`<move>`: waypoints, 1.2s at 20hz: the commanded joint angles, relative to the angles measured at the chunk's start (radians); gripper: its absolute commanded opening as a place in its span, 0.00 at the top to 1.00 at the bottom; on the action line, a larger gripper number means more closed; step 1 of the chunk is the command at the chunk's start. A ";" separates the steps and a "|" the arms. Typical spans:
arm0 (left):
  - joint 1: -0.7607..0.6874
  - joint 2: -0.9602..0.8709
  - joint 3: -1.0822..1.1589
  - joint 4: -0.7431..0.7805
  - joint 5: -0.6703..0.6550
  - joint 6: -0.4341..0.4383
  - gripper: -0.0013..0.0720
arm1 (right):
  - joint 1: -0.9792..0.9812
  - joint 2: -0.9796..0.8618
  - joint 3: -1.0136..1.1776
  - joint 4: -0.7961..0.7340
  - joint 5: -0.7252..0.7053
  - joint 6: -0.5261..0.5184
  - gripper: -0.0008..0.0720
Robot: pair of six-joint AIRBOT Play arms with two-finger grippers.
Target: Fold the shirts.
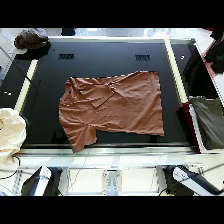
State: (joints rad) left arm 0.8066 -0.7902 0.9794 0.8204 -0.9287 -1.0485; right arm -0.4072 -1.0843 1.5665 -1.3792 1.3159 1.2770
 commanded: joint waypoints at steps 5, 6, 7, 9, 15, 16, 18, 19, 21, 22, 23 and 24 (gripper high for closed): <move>0.150 0.131 -0.535 0.058 -0.232 -0.305 0.46 | -0.111 0.305 -0.523 0.050 -0.111 -0.041 0.32; 0.149 0.069 -0.545 0.058 -0.285 -0.262 0.30 | -0.111 0.307 -0.534 0.055 -0.104 -0.041 0.32; 0.149 0.000 -0.545 0.045 -0.320 -0.230 0.14 | -0.111 0.304 -0.534 0.060 -0.103 -0.041 0.32; 0.149 -0.154 -0.545 -0.044 -0.308 -0.096 0.11 | -0.111 0.305 -0.534 0.075 -0.120 -0.041 0.32; 0.082 -0.444 -0.531 -0.401 -0.245 0.326 0.13 | -0.111 0.305 -0.534 0.090 -0.119 -0.037 0.32; 0.056 -0.451 -0.530 -0.404 -0.218 0.328 0.13 | -0.111 0.305 -0.534 0.106 -0.119 -0.037 0.32; -0.006 -0.452 -0.525 -0.403 -0.156 0.327 0.13 | -0.111 0.305 -0.534 0.148 -0.119 -0.037 0.32; -0.035 -0.452 -0.521 -0.402 -0.138 0.327 0.15 | -0.111 0.305 -0.534 0.167 -0.119 -0.037 0.32; -0.090 -0.466 -0.507 -0.399 -0.128 0.327 0.19 | -0.111 0.305 -0.534 0.195 -0.119 -0.037 0.32; -0.110 -0.480 -0.498 -0.399 -0.126 0.322 0.20 | -0.111 0.305 -0.534 0.203 -0.119 -0.037 0.32; -0.130 -0.500 -0.486 -0.393 -0.127 0.315 0.20 | -0.111 0.305 -0.534 0.208 -0.117 -0.037 0.32; -0.151 -0.521 -0.473 -0.376 -0.130 0.311 0.22 | -0.111 0.305 -0.534 0.208 -0.110 -0.037 0.32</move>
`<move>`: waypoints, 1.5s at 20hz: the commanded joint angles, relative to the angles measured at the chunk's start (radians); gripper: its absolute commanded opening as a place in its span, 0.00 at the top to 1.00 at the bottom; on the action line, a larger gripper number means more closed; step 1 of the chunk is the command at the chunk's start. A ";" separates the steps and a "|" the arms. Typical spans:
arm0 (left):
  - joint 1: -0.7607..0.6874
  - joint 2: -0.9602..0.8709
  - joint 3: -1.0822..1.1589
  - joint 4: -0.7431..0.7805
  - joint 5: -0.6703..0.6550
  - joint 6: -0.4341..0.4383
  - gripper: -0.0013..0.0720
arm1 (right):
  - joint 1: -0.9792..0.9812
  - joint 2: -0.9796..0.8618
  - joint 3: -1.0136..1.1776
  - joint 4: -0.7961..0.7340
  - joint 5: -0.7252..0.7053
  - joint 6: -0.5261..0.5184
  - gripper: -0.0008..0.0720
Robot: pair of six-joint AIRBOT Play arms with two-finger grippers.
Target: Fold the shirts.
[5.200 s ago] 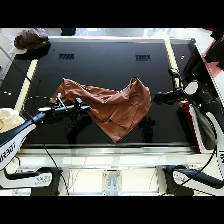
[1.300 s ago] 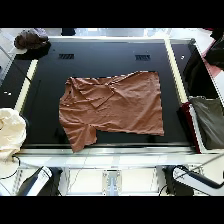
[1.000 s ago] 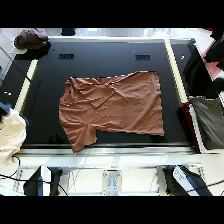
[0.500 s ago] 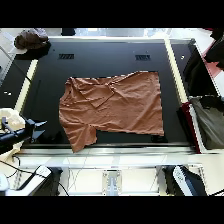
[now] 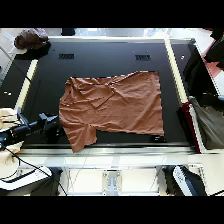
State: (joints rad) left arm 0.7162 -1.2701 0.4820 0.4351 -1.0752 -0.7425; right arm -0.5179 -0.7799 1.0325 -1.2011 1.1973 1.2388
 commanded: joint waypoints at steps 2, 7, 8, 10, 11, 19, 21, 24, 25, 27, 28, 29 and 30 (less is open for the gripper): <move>-0.111 -0.076 0.045 0.032 0.016 -0.002 0.24 | -0.001 0.001 0.000 0.029 0.027 0.002 0.32; -0.193 -0.095 0.058 0.083 0.002 -0.024 0.33 | -0.001 0.001 0.000 0.029 0.049 0.002 0.32; -0.192 -0.095 0.059 0.089 -0.015 -0.041 0.49 | -0.001 0.001 0.000 0.029 0.049 0.002 0.32; -0.188 -0.092 0.062 0.088 -0.071 -0.034 0.97 | -0.001 0.001 0.000 0.029 0.063 0.002 0.32; -0.188 -0.092 0.064 0.088 -0.100 -0.035 0.97 | -0.001 0.000 0.000 0.030 0.084 0.002 0.32; -0.189 -0.090 0.069 0.088 -0.155 -0.035 0.97 | -0.002 -0.014 -0.490 0.223 0.054 0.260 0.31; -0.189 -0.090 0.069 0.088 -0.156 -0.035 0.97 | -0.002 -0.058 -0.602 0.283 0.093 0.269 0.31; -0.189 -0.090 0.069 0.088 -0.156 -0.035 0.97 | -0.001 -0.152 -0.707 0.396 0.027 0.240 0.31; -0.189 -0.090 0.069 0.088 -0.156 -0.035 0.97 | -0.001 -0.192 -0.717 0.448 0.000 0.206 0.31; -0.189 -0.090 0.069 0.088 -0.156 -0.035 0.97 | 0.002 -0.275 -0.717 0.520 -0.045 0.178 0.31; -0.189 -0.090 0.069 0.088 -0.156 -0.035 0.97 | 0.002 -0.317 -0.716 0.547 -0.068 0.178 0.31; -0.189 -0.090 0.069 0.088 -0.156 -0.035 0.97 | 0.002 -0.349 -0.717 0.563 -0.089 0.178 0.31; -0.189 -0.090 0.069 0.087 -0.156 -0.035 0.97 | 0.002 -0.380 -0.716 0.581 -0.109 0.175 0.31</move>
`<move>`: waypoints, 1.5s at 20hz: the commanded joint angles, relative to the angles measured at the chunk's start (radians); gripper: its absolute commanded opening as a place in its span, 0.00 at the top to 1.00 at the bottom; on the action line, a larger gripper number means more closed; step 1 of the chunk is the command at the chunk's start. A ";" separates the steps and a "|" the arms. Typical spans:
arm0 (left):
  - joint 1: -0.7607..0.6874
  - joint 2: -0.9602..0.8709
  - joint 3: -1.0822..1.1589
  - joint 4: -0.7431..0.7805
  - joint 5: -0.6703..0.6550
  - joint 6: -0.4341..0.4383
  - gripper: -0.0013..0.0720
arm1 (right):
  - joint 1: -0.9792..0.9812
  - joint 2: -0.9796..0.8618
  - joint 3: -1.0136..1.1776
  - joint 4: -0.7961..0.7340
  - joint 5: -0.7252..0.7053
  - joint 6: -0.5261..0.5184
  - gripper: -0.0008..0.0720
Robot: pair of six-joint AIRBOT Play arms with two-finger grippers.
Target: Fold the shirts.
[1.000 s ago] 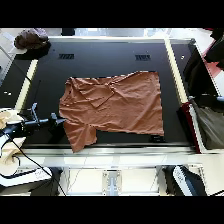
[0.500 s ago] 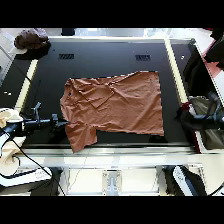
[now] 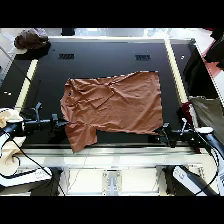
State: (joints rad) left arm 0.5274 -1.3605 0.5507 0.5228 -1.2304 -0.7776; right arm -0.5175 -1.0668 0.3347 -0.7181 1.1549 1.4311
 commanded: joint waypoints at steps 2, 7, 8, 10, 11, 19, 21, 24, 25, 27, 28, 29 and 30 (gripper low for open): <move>0.000 0.000 0.001 0.000 -0.001 0.000 0.97 | 0.001 -0.106 -0.018 0.124 -0.110 -0.039 0.32; 0.000 0.000 0.001 -0.008 -0.001 0.000 0.97 | 0.001 -0.105 0.013 0.137 -0.160 -0.039 0.73; 0.000 0.001 0.001 -0.024 -0.001 0.000 0.97 | 0.001 -0.105 0.027 0.137 -0.161 -0.039 0.88; 0.000 0.008 0.013 -0.093 -0.006 0.000 0.97 | 0.001 -0.105 0.079 0.150 -0.140 -0.121 0.96; 0.000 0.024 0.032 -0.120 -0.016 0.000 0.97 | 0.001 -0.103 0.119 0.172 -0.092 -0.209 0.96; 0.005 0.480 0.393 -0.140 -0.090 -0.031 0.97 | 0.001 0.246 0.629 0.141 0.225 -0.380 0.96; 0.034 0.636 0.494 -0.204 -0.047 -0.030 0.97 | 0.001 0.394 0.797 0.030 0.243 -0.377 0.96; 0.129 0.854 0.645 -0.235 0.274 -0.030 0.97 | 0.001 0.548 1.067 -0.202 0.214 -0.360 0.97; 0.162 0.903 0.689 -0.211 0.387 -0.035 0.97 | 0.001 0.571 1.163 -0.288 0.185 -0.347 0.97; 0.222 0.944 0.790 -0.069 0.459 -0.117 0.97 | 0.001 0.575 1.324 -0.397 0.133 -0.330 0.97; 0.242 0.938 0.845 0.011 0.410 -0.174 0.97 | 0.001 0.564 1.376 -0.406 0.113 -0.311 0.97; 0.254 0.914 0.887 0.051 0.336 -0.210 0.97 | 0.001 0.551 1.403 -0.399 0.101 -0.311 0.97; 0.258 0.876 0.920 0.055 0.246 -0.231 0.97 | 0.001 0.529 1.411 -0.381 0.102 -0.310 0.97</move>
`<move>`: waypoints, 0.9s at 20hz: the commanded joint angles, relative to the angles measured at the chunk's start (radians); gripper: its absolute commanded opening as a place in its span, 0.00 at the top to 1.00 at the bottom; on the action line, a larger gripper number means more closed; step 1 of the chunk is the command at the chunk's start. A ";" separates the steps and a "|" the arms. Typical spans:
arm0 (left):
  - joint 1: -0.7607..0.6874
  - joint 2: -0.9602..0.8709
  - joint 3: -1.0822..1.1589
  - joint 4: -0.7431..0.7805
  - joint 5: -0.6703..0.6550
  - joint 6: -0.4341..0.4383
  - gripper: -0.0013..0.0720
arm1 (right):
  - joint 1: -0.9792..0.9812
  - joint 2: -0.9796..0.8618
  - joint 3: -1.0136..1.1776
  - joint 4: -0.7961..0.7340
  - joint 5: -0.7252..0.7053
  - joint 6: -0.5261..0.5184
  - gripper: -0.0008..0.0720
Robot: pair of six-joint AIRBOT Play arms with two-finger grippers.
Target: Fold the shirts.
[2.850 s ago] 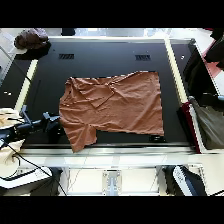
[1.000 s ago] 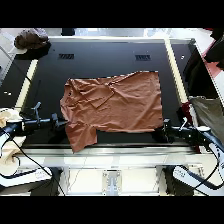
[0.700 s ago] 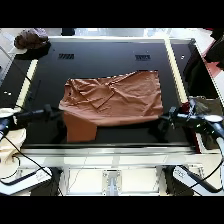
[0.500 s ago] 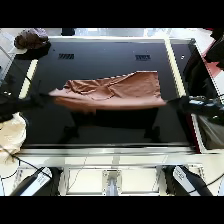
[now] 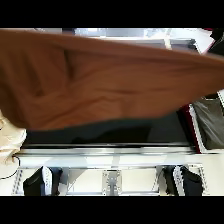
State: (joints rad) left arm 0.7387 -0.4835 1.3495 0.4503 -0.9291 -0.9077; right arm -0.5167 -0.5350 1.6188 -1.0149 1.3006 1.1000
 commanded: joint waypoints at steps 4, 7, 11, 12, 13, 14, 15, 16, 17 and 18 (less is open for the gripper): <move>0.035 -0.224 0.138 -0.007 -0.388 -0.175 0.97 | 0.000 -0.187 0.105 0.064 0.058 0.052 0.97; -0.143 -0.431 0.135 0.108 -0.523 -0.212 0.97 | 0.002 -0.381 0.012 0.294 0.123 0.049 0.97; -0.498 -0.724 0.135 0.564 -0.412 -0.267 0.97 | 0.119 -0.604 -0.151 0.217 0.106 0.023 0.96; -0.552 -0.808 0.135 0.666 -0.340 -0.314 0.97 | 0.159 -0.657 -0.189 0.159 0.082 0.023 0.96; -0.584 -0.886 0.135 0.727 -0.252 -0.359 0.97 | 0.198 -0.715 -0.222 0.098 0.039 0.024 0.96; -0.595 -0.949 0.137 0.739 -0.166 -0.398 0.97 | 0.230 -0.777 -0.236 0.053 -0.014 0.026 0.96; -0.594 -1.004 0.138 0.731 -0.069 -0.448 0.97 | 0.253 -0.834 -0.234 0.039 -0.069 0.039 0.96; -0.594 -1.041 0.138 0.727 0.014 -0.490 0.97 | 0.271 -0.888 -0.231 0.049 -0.148 0.060 0.96; -0.594 -1.068 0.138 0.727 0.087 -0.508 0.97 | 0.286 -0.929 -0.231 0.061 -0.235 0.080 0.97; -0.594 -1.083 0.139 0.727 0.138 -0.506 0.97 | 0.299 -0.966 -0.225 0.072 -0.319 0.097 0.96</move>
State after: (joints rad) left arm 0.1783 -1.4555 1.4860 1.1019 -1.0199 -1.3285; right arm -0.2729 -1.3701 1.4090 -0.9230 1.1980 1.1526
